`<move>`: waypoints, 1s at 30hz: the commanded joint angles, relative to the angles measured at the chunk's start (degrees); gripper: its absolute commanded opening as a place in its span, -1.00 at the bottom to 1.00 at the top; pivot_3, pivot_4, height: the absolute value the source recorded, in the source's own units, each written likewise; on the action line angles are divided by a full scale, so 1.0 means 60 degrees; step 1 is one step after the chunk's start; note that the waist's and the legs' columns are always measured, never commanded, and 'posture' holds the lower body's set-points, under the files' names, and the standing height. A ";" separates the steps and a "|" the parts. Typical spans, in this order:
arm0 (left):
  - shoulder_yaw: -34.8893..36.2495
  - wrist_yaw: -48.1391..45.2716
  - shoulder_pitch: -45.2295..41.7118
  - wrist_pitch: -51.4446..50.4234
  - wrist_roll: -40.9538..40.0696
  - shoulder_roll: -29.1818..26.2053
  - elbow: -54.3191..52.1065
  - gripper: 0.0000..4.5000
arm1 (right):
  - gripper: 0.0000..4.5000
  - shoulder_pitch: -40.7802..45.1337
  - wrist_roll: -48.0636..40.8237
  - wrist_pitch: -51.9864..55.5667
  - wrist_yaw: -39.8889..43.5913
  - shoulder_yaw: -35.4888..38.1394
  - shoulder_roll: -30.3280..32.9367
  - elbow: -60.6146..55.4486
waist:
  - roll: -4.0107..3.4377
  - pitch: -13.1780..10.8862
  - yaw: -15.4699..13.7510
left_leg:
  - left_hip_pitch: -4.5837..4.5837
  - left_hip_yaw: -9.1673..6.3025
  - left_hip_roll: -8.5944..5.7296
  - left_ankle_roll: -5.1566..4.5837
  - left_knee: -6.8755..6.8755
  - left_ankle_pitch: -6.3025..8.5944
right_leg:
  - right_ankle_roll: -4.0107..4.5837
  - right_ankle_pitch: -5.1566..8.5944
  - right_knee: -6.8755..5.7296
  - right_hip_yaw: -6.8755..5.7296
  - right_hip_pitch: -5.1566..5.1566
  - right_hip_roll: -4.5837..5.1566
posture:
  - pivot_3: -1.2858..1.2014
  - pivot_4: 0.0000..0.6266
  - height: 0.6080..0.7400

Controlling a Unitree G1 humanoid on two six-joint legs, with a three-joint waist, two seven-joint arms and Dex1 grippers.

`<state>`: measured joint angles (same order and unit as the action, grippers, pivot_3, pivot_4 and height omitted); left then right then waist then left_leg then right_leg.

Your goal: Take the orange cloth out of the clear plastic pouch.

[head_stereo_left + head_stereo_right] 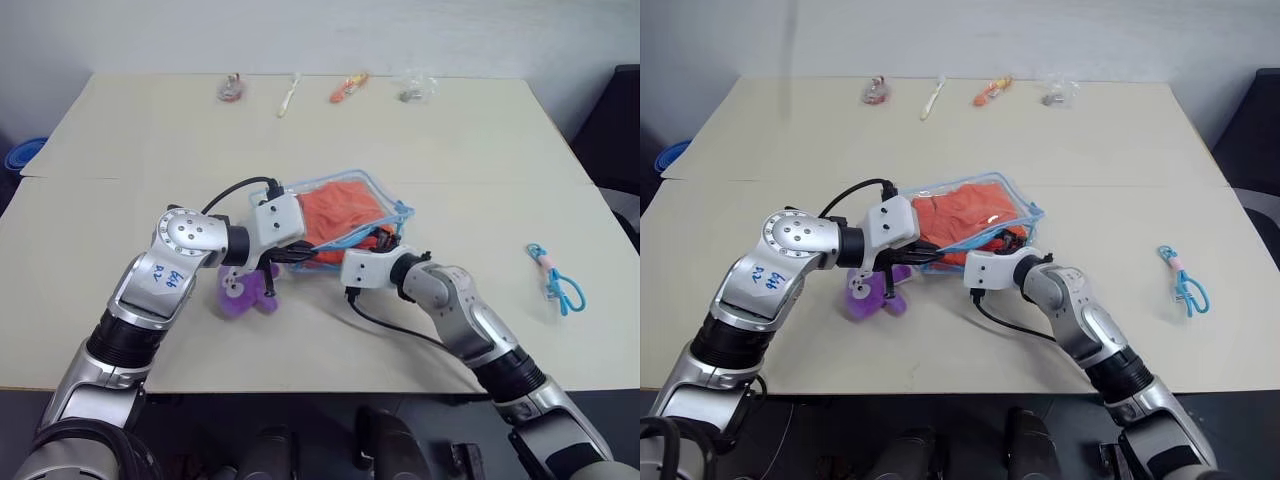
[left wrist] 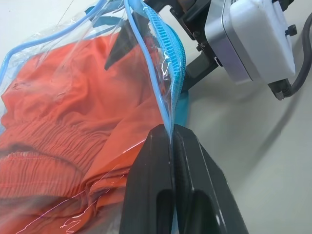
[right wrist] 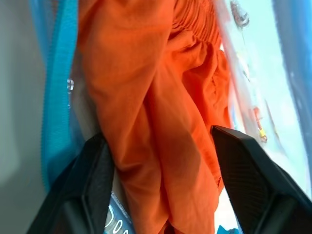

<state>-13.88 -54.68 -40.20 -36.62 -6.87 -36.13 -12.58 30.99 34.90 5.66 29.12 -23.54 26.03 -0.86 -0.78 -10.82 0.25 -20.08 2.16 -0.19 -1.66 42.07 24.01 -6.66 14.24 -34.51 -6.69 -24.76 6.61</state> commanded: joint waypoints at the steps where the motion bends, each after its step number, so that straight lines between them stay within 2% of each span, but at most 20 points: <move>1: 0.0169 -0.0069 0.0025 0.0156 -0.0262 0.0009 -0.0388 -1.00 | 0.42 -0.0004 0.0022 -0.0079 0.0103 -0.0183 -0.0162 0.0259 | 0.0000 0.0000 0.0009 | 0.0000 0.0000 0.0001 0.0000 0.0000 0.0000 | 0.0000 0.0000 0.0000 0.0000 0.0000 -0.0001 | 0.03 -0.52 1.00; 9: 0.0177 -0.0050 0.0110 0.0120 -0.0340 0.0013 -0.0544 -1.00 | 0.42 0.0693 0.0149 -0.0726 -0.0304 -0.0392 -0.0388 0.1789 | -0.0001 0.0001 0.0031 | 0.0003 0.0000 0.0009 0.0001 -0.0001 -0.0001 | 0.0000 0.0000 0.0000 0.0001 0.0002 0.0001 | 0.03 -0.52 1.00; 12: 0.0209 -0.0003 0.0149 0.0146 -0.0305 -0.0030 -0.0534 -1.00 | 0.15 0.0610 0.0037 -0.0901 -0.0316 -0.0351 -0.0389 0.1980 | -0.0002 0.0001 0.0020 | 0.0004 -0.0001 0.0013 0.0002 -0.0001 -0.0001 | 0.0000 0.0000 0.0000 0.0001 0.0005 0.0002 | 0.03 -0.52 1.00; 19: 0.0133 0.0322 0.0124 0.0135 -0.0083 0.0025 -0.0296 -1.00 | -0.96 0.0307 -0.0066 -0.1012 -0.0102 -0.0197 -0.0272 0.1565 | -0.0002 0.0002 -0.0013 | 0.0001 -0.0003 0.0013 0.0002 0.0001 -0.0001 | 0.0000 0.0000 0.0000 0.0001 0.0004 0.0006 | 0.03 -0.52 1.00; 30: -0.0260 0.1189 -0.0361 0.0347 0.0856 0.0400 0.0940 -1.00 | -0.99 -0.0430 -0.0119 -0.0465 0.0223 0.0261 -0.0126 -0.0259 | -0.0002 0.0002 -0.0020 | -0.0003 -0.0007 -0.0001 0.0002 -0.0002 -0.0001 | 0.0000 0.0000 0.0002 -0.0003 0.0002 0.0000 | 0.03 -0.52 1.00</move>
<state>-15.31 -49.00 -40.66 -35.92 -3.26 -34.04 -7.31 29.41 34.73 2.43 29.60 -23.04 24.86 1.56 -0.79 -10.81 0.13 -20.10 2.12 -0.20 -1.65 42.06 24.01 -6.66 14.24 -34.49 -6.70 -24.74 6.62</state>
